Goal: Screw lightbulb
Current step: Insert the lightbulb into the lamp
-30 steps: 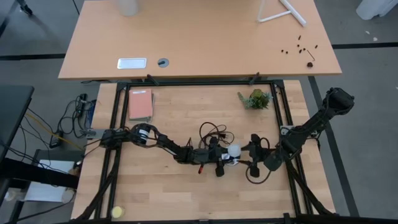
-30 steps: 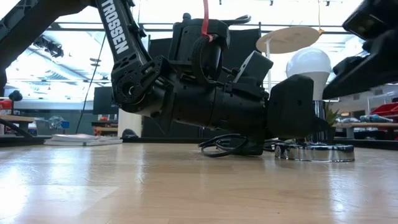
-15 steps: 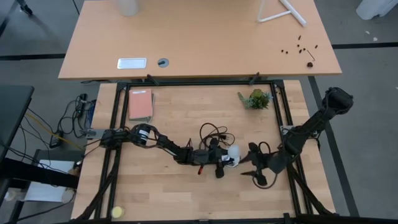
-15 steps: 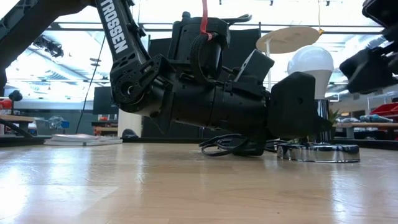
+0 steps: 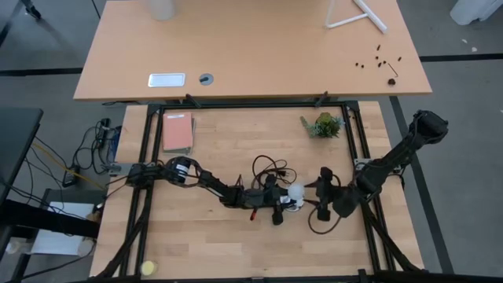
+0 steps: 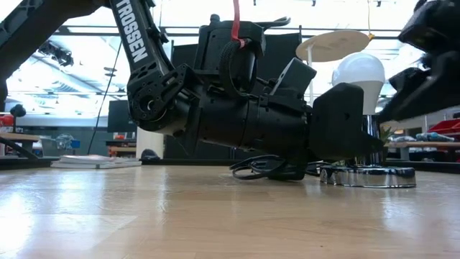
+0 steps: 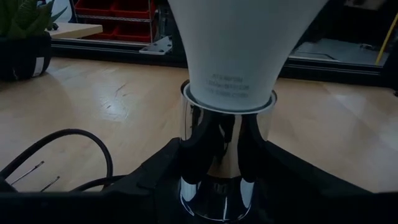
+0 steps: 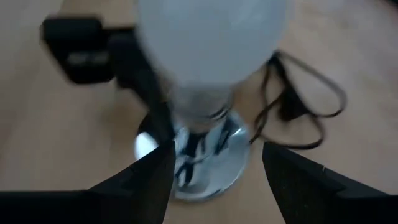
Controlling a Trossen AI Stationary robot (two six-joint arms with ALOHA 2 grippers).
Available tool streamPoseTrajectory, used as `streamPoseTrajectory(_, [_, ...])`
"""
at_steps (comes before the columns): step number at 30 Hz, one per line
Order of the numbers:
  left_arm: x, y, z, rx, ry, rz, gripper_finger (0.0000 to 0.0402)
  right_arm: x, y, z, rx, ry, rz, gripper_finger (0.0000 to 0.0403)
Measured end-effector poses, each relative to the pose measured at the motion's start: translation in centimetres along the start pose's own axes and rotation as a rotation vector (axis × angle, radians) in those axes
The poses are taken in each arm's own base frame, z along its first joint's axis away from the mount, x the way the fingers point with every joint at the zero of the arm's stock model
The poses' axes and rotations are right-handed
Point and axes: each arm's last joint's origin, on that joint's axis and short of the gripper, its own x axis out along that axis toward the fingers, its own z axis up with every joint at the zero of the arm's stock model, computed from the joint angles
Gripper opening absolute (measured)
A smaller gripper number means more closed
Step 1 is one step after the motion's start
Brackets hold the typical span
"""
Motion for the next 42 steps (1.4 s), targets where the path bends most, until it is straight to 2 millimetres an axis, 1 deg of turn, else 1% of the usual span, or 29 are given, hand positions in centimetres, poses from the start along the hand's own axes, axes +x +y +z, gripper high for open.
streamPoseTrajectory(2, [0.0, 0.0, 0.0, -0.001, 0.0, -0.001, 0.0198, 0.1, -0.2, 0.5, 0.006, -0.031, -0.021, 0.025])
streamPoseTrajectory(5, [0.0, 0.0, 0.0, -0.005, 0.0, -0.002, 0.0198, 0.3, -0.2, 1.1, 0.001, -0.071, -0.005, 0.025])
streamPoseTrajectory(9, [0.0, 0.0, 0.0, -0.007, 0.001, -0.008, 0.0198, 0.4, 0.3, 1.9, -0.002, -0.094, 0.128, 0.025])
streamPoseTrajectory(14, [0.0, -0.2, 0.0, -0.008, 0.004, -0.018, 0.0198, 0.1, 0.8, 1.5, 0.045, -0.046, 0.21, 0.025])
streamPoseTrajectory(18, [0.0, -0.2, 0.0, -0.017, 0.002, -0.011, 0.0198, -0.5, 1.8, 1.0, 0.079, 0.007, 0.328, 0.025])
streamPoseTrajectory(21, [0.0, -0.2, 0.0, -0.017, 0.002, -0.008, 0.0198, -1.0, 2.3, 0.7, 0.093, 0.019, 0.364, 0.025])
streamPoseTrajectory(24, [0.0, -0.1, 0.0, -0.016, 0.002, -0.006, 0.0198, -1.2, 2.3, 0.3, 0.089, 0.016, 0.322, 0.025])
streamPoseTrajectory(28, [0.0, -0.1, 0.0, -0.015, 0.001, -0.004, 0.0198, -0.7, 1.3, 0.3, 0.064, -0.04, 0.125, 0.025])
streamPoseTrajectory(31, [0.0, -0.2, 0.0, -0.014, 0.002, -0.014, 0.0198, -0.3, 0.8, 0.8, 0.037, -0.072, 0.069, 0.025])
streamPoseTrajectory(33, [0.0, -0.1, 0.0, -0.013, 0.002, -0.014, 0.0198, 0.0, 0.5, 1.2, 0.035, -0.091, 0.061, 0.025])
streamPoseTrajectory(37, [0.0, -0.1, 0.0, -0.009, 0.003, -0.018, 0.0198, 0.4, 0.4, 2.1, 0.046, -0.107, 0.132, 0.025])
streamPoseTrajectory(42, [0.0, -0.1, -0.1, -0.017, 0.003, -0.013, 0.0198, 0.4, 0.5, 2.1, 0.071, -0.084, 0.181, 0.025])
